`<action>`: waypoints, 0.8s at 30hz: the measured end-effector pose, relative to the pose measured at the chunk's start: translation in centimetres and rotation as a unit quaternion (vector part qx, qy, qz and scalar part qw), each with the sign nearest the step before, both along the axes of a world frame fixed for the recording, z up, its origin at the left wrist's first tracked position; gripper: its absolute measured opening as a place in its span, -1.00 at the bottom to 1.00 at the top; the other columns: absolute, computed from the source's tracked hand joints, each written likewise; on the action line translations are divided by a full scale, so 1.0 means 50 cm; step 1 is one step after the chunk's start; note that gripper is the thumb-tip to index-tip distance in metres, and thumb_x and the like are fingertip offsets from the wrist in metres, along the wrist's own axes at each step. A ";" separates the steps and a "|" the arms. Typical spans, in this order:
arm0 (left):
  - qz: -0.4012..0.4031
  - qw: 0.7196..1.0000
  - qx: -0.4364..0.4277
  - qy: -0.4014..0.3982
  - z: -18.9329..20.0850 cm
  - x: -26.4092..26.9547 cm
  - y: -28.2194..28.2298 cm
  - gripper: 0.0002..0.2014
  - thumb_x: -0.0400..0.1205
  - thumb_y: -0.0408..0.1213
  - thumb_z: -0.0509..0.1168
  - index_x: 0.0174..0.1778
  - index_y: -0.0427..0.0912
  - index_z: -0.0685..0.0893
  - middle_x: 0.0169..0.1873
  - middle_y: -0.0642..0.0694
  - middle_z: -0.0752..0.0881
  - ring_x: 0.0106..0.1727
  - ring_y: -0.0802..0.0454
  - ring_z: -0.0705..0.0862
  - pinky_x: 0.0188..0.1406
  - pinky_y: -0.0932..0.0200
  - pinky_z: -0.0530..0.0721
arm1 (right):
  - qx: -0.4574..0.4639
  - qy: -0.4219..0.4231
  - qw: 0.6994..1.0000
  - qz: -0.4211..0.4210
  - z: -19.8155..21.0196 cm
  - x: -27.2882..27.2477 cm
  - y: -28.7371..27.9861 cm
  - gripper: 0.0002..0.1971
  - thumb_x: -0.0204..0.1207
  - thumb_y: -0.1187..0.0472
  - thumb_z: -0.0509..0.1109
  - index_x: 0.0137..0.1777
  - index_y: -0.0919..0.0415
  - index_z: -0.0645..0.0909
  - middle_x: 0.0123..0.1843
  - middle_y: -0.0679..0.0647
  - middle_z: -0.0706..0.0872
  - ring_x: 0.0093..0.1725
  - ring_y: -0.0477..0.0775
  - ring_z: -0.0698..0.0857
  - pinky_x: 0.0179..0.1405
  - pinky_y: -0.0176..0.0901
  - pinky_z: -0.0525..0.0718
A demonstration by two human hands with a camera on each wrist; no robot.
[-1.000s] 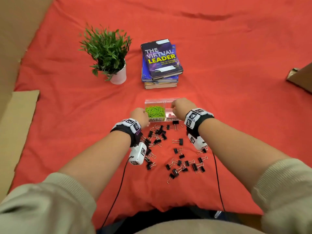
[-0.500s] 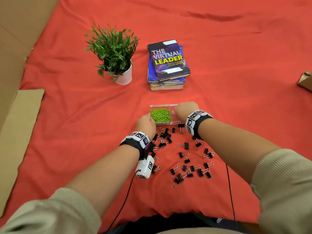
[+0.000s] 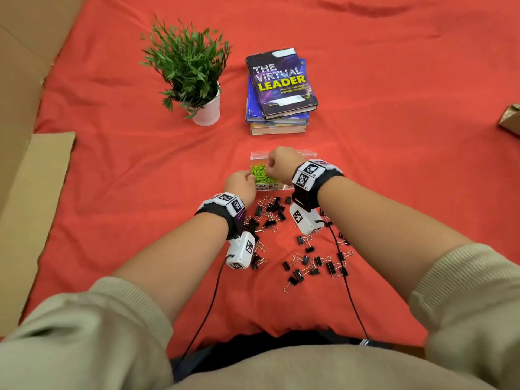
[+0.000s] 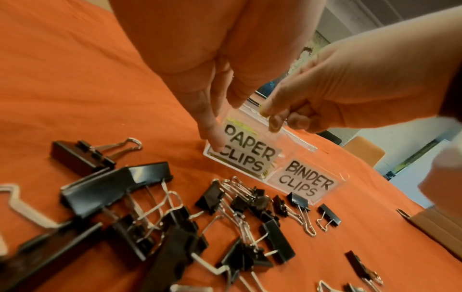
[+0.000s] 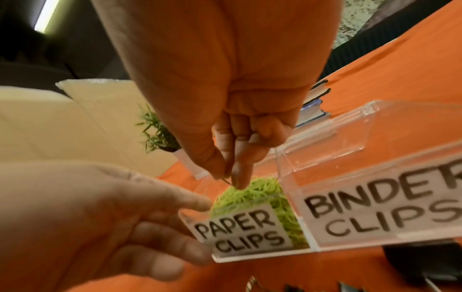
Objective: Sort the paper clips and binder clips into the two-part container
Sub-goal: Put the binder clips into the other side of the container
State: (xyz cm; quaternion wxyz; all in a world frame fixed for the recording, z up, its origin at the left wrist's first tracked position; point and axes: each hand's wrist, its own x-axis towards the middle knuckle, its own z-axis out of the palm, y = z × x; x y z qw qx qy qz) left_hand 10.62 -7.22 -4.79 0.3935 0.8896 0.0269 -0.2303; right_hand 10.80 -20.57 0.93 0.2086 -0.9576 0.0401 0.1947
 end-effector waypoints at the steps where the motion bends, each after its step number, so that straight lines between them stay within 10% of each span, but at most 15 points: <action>1: -0.001 1.000 0.006 0.000 0.011 -0.006 0.005 -0.67 0.71 -0.24 0.10 0.30 -0.25 0.63 0.11 -0.30 0.76 0.13 -0.26 0.73 0.20 -0.08 0.68 | -0.005 0.007 1.000 0.008 -0.007 -0.002 0.003 -0.81 0.53 0.25 0.33 -0.06 0.36 0.72 -0.08 0.22 0.76 -0.03 0.20 0.71 -0.11 -0.13 0.59; 9: -0.135 0.978 0.144 -0.073 0.013 -0.082 0.091 -0.63 0.58 -0.23 0.29 0.33 -0.09 0.60 0.25 -0.16 0.60 0.31 -0.16 0.53 0.38 -0.01 0.50 | 0.005 -0.021 0.994 0.103 -0.030 -0.113 0.013 -0.74 0.54 0.32 0.23 0.16 0.19 0.64 0.12 0.11 0.73 0.07 0.11 0.70 0.06 -0.10 0.70; 15: -0.234 0.946 0.219 -0.045 -0.001 -0.139 0.108 -0.23 0.43 0.09 0.43 0.56 0.20 0.28 0.47 0.00 0.34 0.45 -0.11 0.29 0.36 -0.11 0.49 | -0.133 0.019 0.973 0.189 -0.106 -0.186 0.030 -0.30 0.51 0.12 0.34 0.63 0.04 0.14 0.62 0.13 0.20 0.54 0.32 0.25 0.46 0.22 0.39; 24: -0.241 0.944 0.212 -0.072 -0.009 -0.159 0.089 -0.60 0.51 -0.08 0.42 0.26 0.03 0.55 0.22 -0.09 0.43 0.32 -0.10 0.34 0.25 -0.04 0.54 | -0.051 0.012 0.990 0.132 -0.115 -0.212 0.021 -0.65 0.46 0.38 0.29 0.26 0.28 0.48 0.28 0.22 0.41 0.24 0.29 0.42 0.19 0.13 0.55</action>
